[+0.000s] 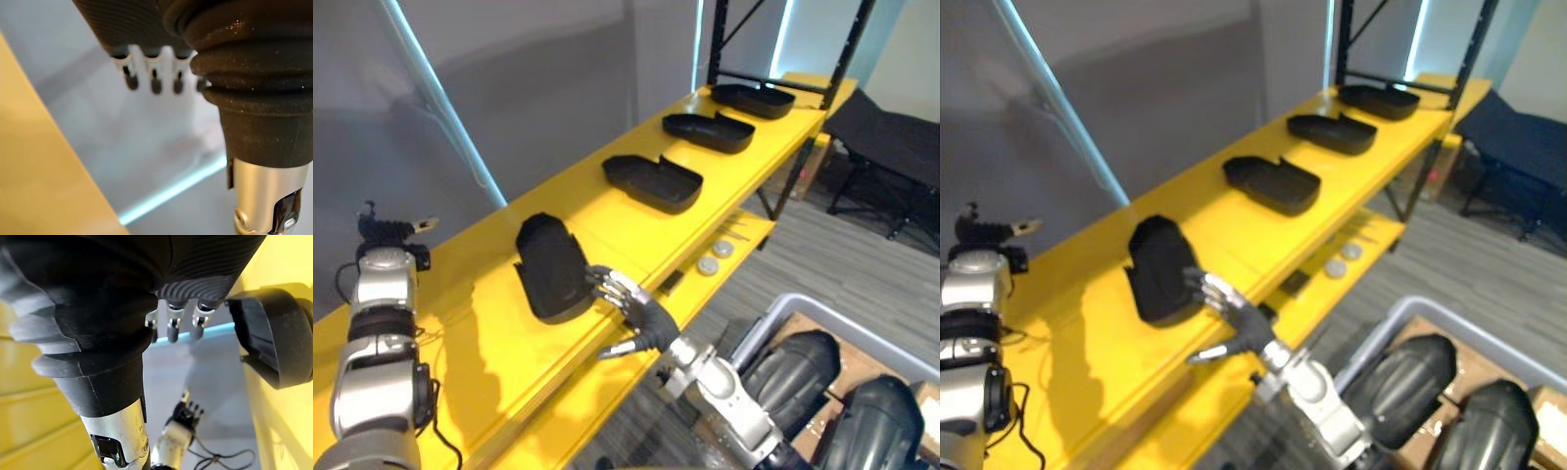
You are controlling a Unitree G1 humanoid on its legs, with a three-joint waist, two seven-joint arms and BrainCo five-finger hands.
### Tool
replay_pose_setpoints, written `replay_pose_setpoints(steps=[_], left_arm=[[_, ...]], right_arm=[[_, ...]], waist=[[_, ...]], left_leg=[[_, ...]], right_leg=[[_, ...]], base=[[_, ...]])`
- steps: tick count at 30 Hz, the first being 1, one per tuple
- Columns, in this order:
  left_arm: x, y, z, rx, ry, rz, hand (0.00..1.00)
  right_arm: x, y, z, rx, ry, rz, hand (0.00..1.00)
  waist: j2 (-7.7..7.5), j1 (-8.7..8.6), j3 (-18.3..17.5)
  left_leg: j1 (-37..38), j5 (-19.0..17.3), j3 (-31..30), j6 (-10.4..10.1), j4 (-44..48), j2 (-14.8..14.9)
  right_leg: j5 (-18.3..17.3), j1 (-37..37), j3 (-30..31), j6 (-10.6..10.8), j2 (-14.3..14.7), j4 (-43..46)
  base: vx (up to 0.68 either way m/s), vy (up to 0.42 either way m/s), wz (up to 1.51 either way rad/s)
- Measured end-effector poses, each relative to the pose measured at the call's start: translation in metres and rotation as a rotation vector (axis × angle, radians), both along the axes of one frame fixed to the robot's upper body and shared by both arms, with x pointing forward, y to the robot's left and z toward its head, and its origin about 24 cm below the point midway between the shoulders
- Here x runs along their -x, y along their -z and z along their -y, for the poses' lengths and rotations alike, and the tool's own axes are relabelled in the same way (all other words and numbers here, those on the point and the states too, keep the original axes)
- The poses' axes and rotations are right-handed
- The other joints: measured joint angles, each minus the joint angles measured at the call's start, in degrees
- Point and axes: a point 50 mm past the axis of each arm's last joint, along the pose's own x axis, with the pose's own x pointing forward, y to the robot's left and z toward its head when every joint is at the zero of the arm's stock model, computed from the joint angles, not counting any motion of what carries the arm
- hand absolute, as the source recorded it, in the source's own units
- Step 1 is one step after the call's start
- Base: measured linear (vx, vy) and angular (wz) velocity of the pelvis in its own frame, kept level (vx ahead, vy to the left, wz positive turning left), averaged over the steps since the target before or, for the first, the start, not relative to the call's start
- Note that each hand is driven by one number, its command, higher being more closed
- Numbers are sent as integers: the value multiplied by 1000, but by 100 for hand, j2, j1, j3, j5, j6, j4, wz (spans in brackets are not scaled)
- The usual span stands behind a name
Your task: Walk over and take plastic housings, then place them on the shelf
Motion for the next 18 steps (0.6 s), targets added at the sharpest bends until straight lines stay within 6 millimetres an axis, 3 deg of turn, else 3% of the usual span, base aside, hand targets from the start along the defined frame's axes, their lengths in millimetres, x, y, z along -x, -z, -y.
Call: replay_pose_setpoints(steps=[5,8,9,10,12,15,17,18], left_arm=[[-8,-17,15,30,93,146,0],[-8,-43,27,25,174,330,0],[5,-62,33,-6,206,496,0],[8,-65,33,-11,207,523,0],[39,-77,47,-35,222,746,0],[87,-57,66,-47,195,880,0],[126,-11,84,4,88,838,0],[135,1,86,26,49,814,0]], right_arm=[[0,1,1,-7,22,-2,0],[2,4,3,-1,53,-12,0],[3,9,6,-2,94,-36,0],[3,10,6,-1,103,-39,0],[0,12,20,-17,212,-51,0],[-8,5,39,-66,336,-15,0],[-14,-1,58,-117,445,21,0],[-15,-2,62,-123,459,29,0]], waist=[[-7,14,3],[-13,136,4],[-14,150,4],[-14,148,4],[-14,149,4],[-15,215,3],[-50,334,-19],[-70,369,-29]], left_leg=[[-12,5,-96,1,-1,-13],[-11,11,-138,-2,-4,-5],[-11,13,-168,-6,-17,-7],[-10,13,-172,-6,-19,-8],[-4,14,-282,-5,-22,-30],[-7,15,-329,-3,-27,-39],[-1,44,-493,-18,-30,-56],[-1,55,-536,-27,-41,-56]], right_leg=[[-1,64,-109,-2,-1,-23],[-7,99,-162,-14,18,-46],[-7,111,-196,-14,55,-42],[-7,113,-203,-14,55,-43],[-8,188,-320,-14,47,-57],[-8,238,-411,-14,44,-94],[-7,380,-607,-14,58,-173],[-7,401,-639,-14,68,-190]], base=[[-4,-4,9],[-2,-23,9],[3,-31,5],[4,-32,10],[7,-13,19],[-12,-14,15],[-21,-41,35],[-35,-46,34]])
